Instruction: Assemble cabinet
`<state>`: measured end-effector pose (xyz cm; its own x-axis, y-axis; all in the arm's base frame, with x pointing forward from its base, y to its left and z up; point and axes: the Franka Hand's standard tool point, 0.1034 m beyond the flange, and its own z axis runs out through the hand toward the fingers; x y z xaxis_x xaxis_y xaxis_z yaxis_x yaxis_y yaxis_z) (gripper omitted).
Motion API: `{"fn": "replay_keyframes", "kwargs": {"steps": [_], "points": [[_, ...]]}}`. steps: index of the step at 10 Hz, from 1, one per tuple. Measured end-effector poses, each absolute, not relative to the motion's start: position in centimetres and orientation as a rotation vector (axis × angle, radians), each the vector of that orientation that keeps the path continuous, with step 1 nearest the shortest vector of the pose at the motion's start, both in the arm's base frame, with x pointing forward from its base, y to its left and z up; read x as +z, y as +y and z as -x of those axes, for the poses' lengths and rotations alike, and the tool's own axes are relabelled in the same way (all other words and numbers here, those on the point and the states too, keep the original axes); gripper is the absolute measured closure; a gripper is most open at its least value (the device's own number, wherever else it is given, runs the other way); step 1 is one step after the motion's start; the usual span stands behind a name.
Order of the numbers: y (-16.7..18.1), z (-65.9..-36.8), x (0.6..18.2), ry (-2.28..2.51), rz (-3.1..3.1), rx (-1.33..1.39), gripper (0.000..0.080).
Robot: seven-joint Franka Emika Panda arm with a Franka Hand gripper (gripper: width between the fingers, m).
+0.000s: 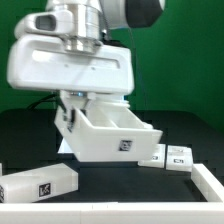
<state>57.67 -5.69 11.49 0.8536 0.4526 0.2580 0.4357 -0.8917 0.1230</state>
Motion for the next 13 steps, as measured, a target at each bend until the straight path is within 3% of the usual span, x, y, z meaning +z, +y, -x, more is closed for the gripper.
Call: {"fn": "replay_keyframes", "kwargs": {"steps": [2, 6, 10, 13], "points": [[-4.2, -59.0, 10.5, 0.720, -2.940, 0.491, 0.0706], [-4.8, -58.6, 10.2, 0.706, -2.928, 0.496, 0.0706], [-4.5, -59.3, 6.8, 0.901, -2.856, 0.515, 0.0706], [-2.8, -60.1, 5.7, 0.809, -2.916, 0.534, 0.0706]]}}
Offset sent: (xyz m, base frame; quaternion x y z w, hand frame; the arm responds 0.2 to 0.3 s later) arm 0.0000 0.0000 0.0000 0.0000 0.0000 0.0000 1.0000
